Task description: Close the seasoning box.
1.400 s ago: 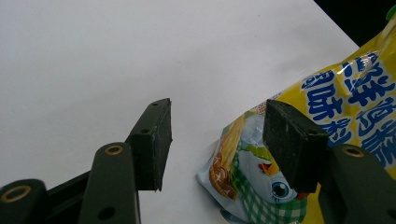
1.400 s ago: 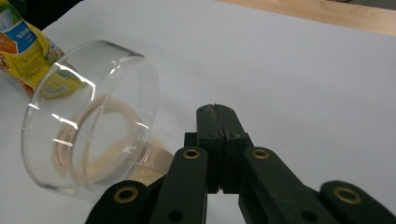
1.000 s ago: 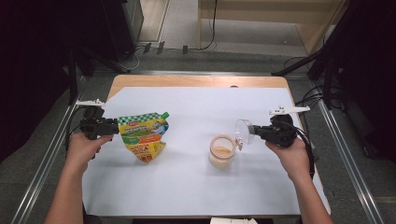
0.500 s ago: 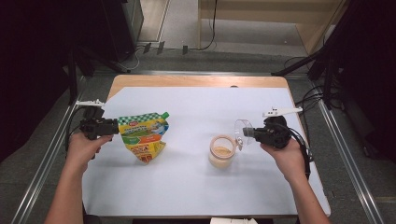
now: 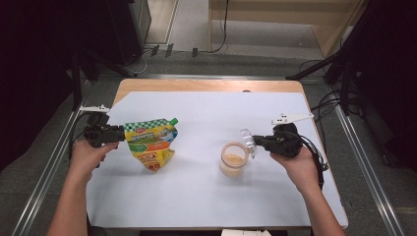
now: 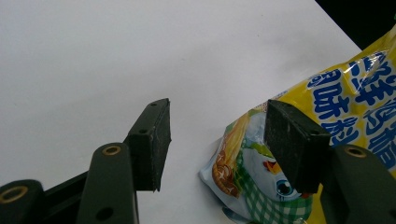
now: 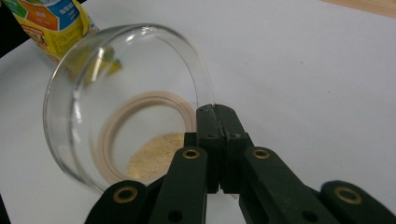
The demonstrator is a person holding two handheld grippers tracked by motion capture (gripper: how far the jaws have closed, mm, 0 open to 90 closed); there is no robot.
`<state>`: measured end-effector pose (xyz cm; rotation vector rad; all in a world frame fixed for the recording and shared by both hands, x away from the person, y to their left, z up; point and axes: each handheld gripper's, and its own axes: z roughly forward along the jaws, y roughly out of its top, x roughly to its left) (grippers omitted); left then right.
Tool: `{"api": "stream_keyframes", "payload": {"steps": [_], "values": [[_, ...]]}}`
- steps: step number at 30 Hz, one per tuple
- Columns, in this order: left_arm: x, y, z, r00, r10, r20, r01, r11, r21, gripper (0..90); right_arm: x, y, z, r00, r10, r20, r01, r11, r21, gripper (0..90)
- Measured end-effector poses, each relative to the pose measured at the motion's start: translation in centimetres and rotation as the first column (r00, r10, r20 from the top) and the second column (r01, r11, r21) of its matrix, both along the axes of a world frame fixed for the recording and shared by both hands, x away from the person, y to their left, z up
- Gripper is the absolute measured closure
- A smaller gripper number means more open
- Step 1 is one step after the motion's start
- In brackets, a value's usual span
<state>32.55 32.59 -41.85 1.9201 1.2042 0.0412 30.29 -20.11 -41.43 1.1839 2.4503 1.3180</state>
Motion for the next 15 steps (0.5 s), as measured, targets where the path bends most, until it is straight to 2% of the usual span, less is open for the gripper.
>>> {"api": "stream_keyframes", "payload": {"steps": [8,15], "values": [[0.0,0.1,-0.1,1.0000,0.002,-0.005,-0.002,1.0000,0.001,42.1,-0.4,1.1,0.2,0.9995,0.031,0.004,-0.031,0.999,-0.008,87.9],[0.0,0.2,-0.1,1.0000,0.003,-0.005,-0.003,1.0000,0.000,42.0,-0.3,1.4,0.0,0.9990,0.045,0.007,-0.045,0.999,-0.025,75.1]]}}
